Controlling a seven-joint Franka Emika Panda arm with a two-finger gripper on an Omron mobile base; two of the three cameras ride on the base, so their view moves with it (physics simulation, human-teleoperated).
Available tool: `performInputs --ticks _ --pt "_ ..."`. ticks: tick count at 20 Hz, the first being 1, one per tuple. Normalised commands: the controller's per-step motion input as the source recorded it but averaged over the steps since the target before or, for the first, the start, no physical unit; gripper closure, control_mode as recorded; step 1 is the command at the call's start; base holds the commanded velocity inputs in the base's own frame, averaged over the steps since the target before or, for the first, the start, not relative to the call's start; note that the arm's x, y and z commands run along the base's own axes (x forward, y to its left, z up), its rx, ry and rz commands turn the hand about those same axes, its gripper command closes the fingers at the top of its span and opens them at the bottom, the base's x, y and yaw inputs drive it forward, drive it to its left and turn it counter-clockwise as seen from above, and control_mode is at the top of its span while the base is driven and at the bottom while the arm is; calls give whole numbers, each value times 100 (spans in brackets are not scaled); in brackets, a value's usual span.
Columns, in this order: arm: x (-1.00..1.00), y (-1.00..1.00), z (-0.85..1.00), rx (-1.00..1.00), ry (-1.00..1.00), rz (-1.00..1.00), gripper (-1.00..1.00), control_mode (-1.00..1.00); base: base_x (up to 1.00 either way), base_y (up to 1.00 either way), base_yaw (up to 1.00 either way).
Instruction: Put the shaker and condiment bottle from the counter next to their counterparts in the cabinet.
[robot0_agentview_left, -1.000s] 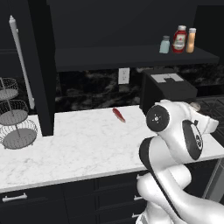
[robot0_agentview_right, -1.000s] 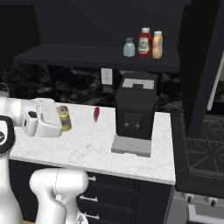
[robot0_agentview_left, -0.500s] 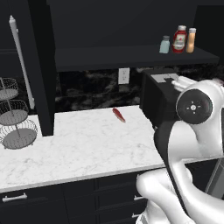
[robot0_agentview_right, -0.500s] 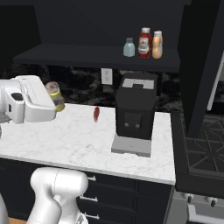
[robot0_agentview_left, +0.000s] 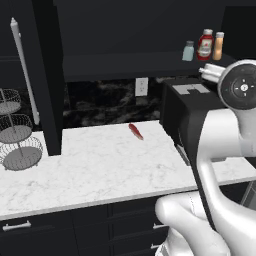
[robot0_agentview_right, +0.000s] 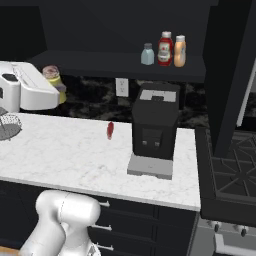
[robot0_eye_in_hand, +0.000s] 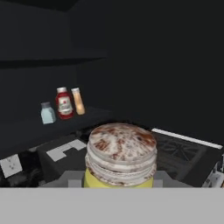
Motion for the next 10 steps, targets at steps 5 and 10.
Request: performInputs --ticks 5,10 --pt "72 -4 13 0 0 11 100 -100 0 0 0" --pt "60 -2 8 -5 -1 13 100 -100 0 0 0"
